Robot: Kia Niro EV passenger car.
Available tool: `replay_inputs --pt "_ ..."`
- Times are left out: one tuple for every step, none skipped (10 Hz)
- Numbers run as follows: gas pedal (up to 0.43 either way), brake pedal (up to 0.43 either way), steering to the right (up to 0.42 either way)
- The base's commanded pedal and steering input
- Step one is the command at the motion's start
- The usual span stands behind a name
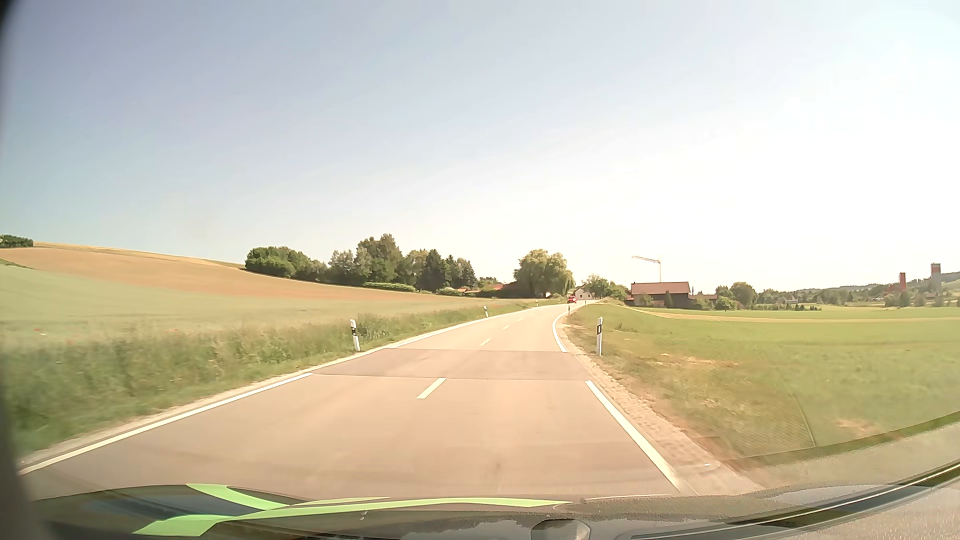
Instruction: Follow the waypoints while adhering to traffic rules and regulations
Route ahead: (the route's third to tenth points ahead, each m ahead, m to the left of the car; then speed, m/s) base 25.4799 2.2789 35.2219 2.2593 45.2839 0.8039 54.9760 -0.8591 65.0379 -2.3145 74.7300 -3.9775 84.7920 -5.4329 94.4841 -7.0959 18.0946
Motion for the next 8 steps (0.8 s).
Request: replay_inputs --pt "0.189 0.000 0.005" --pt "0.189 0.000 0.005" --pt "0.189 0.000 0.005" --pt "0.197 0.000 0.005" --pt "0.197 0.000 0.005" --pt "0.197 0.000 0.005" --pt "0.197 0.000 0.005" --pt "0.197 0.000 0.004"
